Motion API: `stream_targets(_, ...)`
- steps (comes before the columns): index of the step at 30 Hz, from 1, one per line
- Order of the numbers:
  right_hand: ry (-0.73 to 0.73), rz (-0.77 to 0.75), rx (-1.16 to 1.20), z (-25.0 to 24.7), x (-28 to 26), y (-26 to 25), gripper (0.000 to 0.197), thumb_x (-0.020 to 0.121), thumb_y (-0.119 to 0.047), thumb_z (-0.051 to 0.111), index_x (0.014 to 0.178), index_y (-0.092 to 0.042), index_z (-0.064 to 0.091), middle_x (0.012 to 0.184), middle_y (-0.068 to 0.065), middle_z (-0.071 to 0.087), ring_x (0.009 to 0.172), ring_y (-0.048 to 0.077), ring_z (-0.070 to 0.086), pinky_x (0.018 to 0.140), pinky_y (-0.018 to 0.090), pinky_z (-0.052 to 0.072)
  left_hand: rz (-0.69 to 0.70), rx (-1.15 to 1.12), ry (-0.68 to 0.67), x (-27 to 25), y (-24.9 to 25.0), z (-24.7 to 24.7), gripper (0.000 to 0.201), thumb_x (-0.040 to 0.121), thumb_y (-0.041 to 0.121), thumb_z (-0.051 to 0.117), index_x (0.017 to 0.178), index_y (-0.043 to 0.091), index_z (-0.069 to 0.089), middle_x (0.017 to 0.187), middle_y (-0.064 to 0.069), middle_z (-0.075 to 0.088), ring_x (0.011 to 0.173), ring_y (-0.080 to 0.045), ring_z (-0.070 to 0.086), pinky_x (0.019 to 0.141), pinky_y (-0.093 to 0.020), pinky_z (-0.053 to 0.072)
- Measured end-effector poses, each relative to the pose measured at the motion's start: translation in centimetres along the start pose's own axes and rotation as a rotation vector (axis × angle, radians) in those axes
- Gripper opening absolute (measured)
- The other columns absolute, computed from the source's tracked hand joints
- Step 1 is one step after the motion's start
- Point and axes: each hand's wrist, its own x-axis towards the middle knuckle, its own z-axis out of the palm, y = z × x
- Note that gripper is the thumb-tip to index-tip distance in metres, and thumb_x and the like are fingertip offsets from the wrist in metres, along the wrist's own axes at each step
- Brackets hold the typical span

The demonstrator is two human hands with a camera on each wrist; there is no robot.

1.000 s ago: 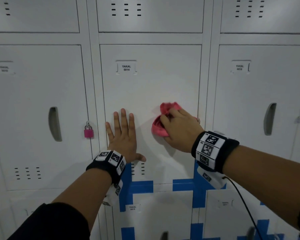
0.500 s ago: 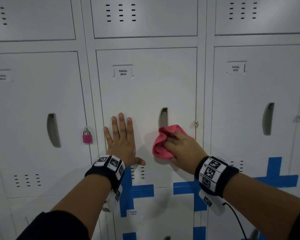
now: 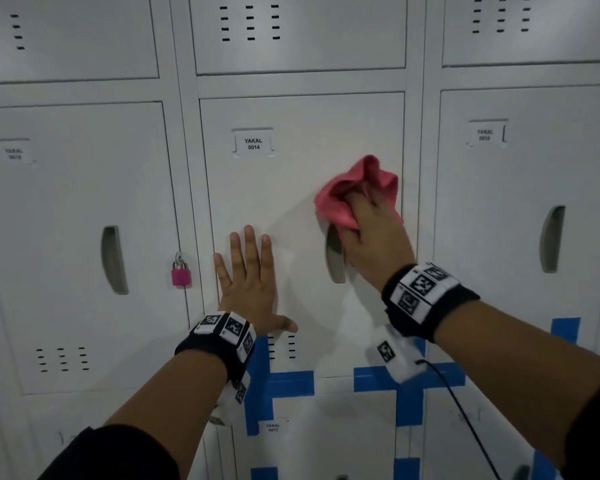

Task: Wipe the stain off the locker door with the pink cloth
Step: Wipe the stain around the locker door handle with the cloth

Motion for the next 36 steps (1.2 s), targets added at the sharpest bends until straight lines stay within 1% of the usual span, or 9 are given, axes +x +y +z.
stream_targets(2,-0.079,-0.024,-0.046,1.3,-0.4,-0.5,0.043,0.086,-0.027,0.040,0.126,-0.019,0.053,0.124,0.005,0.058,0.109,0.028,0.052,0.088,0.044,0.050,-0.001,-0.003,0.003,0.1,0.0,0.1,0.164,0.042,0.080,0.072,0.133,0.009,-0.044,0.139,-0.016,-0.055,0.129,-0.039,-0.048,0.106,-0.063,-0.024)
stream_targets(5,-0.102,-0.173,-0.130,2.4,-2.2,-1.0,0.036,0.085,-0.013,0.053,0.120,-0.012,0.061,0.118,0.007,0.066,0.117,0.033,0.050,0.092,0.047,0.047,0.002,-0.004,0.014,0.1,0.0,0.1,0.164,0.041,0.080,0.072,0.133,0.010,-0.044,0.139,-0.016,-0.055,0.130,-0.039,-0.047,0.104,-0.062,-0.027)
stream_targets(12,-0.400,-0.539,-0.242,3.0,-6.9,1.5,0.041,0.083,-0.014,0.070,0.123,-0.021,0.064,0.136,0.005,0.058,0.137,0.025,0.040,0.116,0.044,0.026,0.015,-0.022,0.008,0.1,0.1,0.1,0.167,0.036,0.079,0.075,0.139,0.007,-0.036,0.141,-0.015,-0.053,0.132,-0.039,-0.044,0.104,-0.060,-0.029)
stream_targets(19,-0.445,-0.674,-0.311,0.1,-8.5,4.4,0.035,0.063,-0.012,0.084,0.096,-0.021,0.075,0.108,0.002,0.073,0.120,0.028,0.059,0.112,0.047,0.025,0.012,-0.010,-0.014,-0.1,0.0,-0.1,0.167,0.036,0.081,0.073,0.141,0.007,-0.033,0.144,-0.015,-0.049,0.133,-0.039,-0.043,0.102,-0.058,-0.033)
stream_targets(24,-0.121,-0.460,-0.135,-2.0,-4.7,3.2,0.035,0.086,-0.011,0.062,0.120,-0.011,0.066,0.128,0.009,0.063,0.127,0.027,0.050,0.109,0.042,0.040,0.013,-0.002,-0.005,0.0,0.1,-0.1,0.166,0.038,0.081,0.072,0.139,0.007,-0.037,0.140,-0.015,-0.053,0.131,-0.039,-0.046,0.100,-0.057,-0.036)
stream_targets(26,-0.002,-0.315,-0.060,-2.3,-1.9,2.3,0.042,0.090,-0.008,0.049,0.132,-0.007,0.056,0.139,0.011,0.054,0.134,0.028,0.042,0.112,0.044,0.035,0.012,0.002,0.001,-0.1,0.1,-0.1,0.164,0.040,0.081,0.072,0.138,0.008,-0.038,0.138,-0.015,-0.055,0.129,-0.039,-0.048,0.100,-0.059,-0.034)
stream_targets(29,-0.042,-0.126,-0.016,-1.0,0.5,1.6,0.054,0.091,-0.015,0.031,0.143,-0.008,0.043,0.151,0.010,0.039,0.144,0.024,0.027,0.119,0.043,0.021,0.019,-0.007,-0.001,-0.1,0.1,0.0,0.166,0.038,0.081,0.073,0.140,0.008,-0.035,0.142,-0.014,-0.052,0.132,-0.038,-0.044,0.104,-0.061,-0.028)
stream_targets(32,-0.061,-0.090,-0.089,0.9,-0.6,1.5,0.051,0.088,-0.009,0.034,0.136,-0.005,0.050,0.144,0.013,0.047,0.138,0.028,0.036,0.117,0.043,0.026,0.017,-0.003,-0.002,0.0,0.1,0.1,0.164,0.040,0.082,0.071,0.138,0.008,-0.038,0.139,-0.014,-0.055,0.131,-0.039,-0.046,0.104,-0.062,-0.027)
stream_targets(36,-0.013,-0.044,-0.054,2.3,-4.0,1.7,0.041,0.086,-0.010,0.034,0.116,-0.005,0.061,0.113,0.012,0.065,0.105,0.029,0.058,0.094,0.042,0.047,0.033,-0.011,0.013,0.1,0.0,0.3,0.163,0.042,0.080,0.072,0.138,0.008,-0.038,0.138,-0.015,-0.055,0.130,-0.039,-0.047,0.103,-0.062,-0.029)
